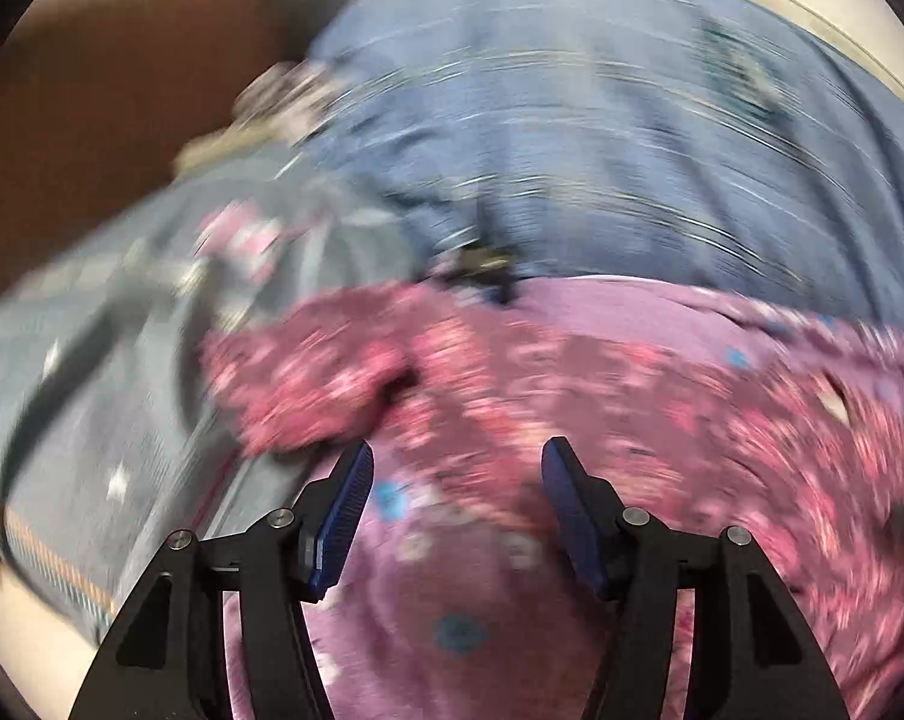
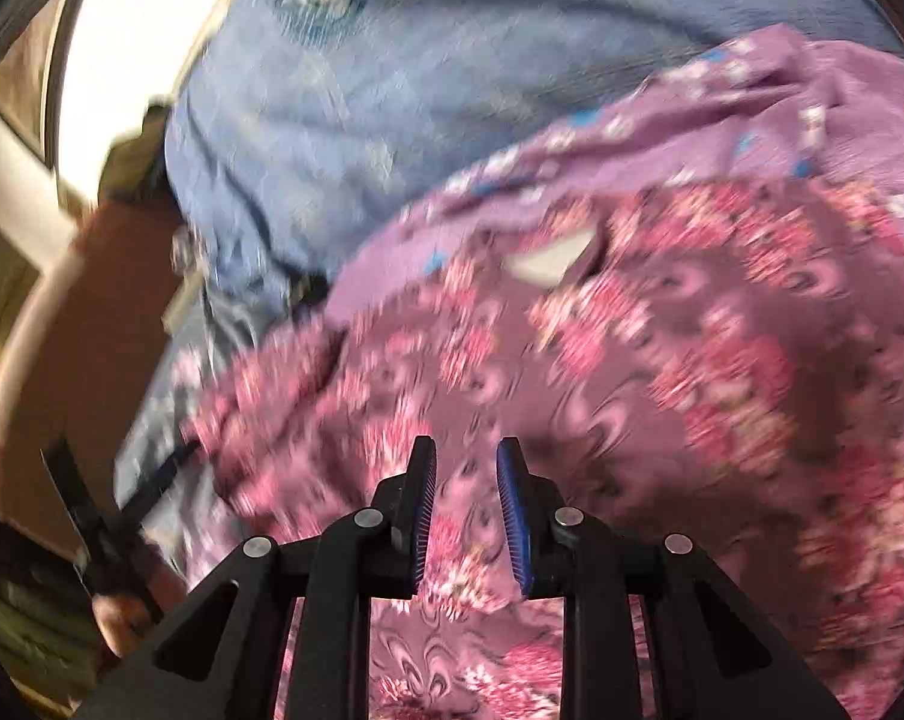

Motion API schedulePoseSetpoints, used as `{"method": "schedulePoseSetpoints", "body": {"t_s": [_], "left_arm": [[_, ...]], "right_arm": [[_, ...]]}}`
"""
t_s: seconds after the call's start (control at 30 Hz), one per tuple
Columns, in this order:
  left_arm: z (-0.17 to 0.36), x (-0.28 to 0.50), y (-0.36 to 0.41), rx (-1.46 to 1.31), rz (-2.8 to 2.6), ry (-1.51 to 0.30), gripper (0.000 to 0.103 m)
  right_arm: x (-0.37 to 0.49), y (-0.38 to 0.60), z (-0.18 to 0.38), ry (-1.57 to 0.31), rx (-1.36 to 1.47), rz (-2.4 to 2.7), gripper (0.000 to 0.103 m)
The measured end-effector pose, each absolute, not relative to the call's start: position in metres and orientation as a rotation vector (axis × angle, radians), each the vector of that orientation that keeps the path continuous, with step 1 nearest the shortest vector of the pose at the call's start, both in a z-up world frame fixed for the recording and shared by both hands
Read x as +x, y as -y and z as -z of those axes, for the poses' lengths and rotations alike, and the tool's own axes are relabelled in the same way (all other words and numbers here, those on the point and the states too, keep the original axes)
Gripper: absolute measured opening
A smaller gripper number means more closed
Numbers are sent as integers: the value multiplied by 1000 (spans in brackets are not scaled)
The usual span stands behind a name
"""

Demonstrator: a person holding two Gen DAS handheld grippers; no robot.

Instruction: Fold small clothes

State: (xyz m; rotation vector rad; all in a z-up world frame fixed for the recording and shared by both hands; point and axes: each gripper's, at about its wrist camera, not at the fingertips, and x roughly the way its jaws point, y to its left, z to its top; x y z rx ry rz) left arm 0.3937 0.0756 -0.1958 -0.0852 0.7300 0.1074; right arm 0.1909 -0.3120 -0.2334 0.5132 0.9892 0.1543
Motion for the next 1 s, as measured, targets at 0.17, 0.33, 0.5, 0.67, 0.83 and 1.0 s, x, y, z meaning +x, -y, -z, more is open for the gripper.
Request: {"method": "schedulePoseSetpoints", "body": {"t_s": [0.17,0.33,0.5,0.67,0.83,1.0], "left_arm": [[208,407,-130,-350,-206,-780,58],[212,413,-145,-471,-176,-784,58],[227,430,-149,-538,-65,-833,59],[242,455,-162,-598,-60,-893,59],[252,466,-178,-673,-110,-882,59],[257,463,-217,-810,-132,-810,59]], "right_arm": [[199,292,231,-963,468,-162,24],[214,242,213,-843,480,-322,28],[232,189,251,-1010,361,-344,37],[231,183,258,-1065,311,-327,37],[224,202,247,-985,376,-332,39],[214,213,238,-949,367,-322,39]]}}
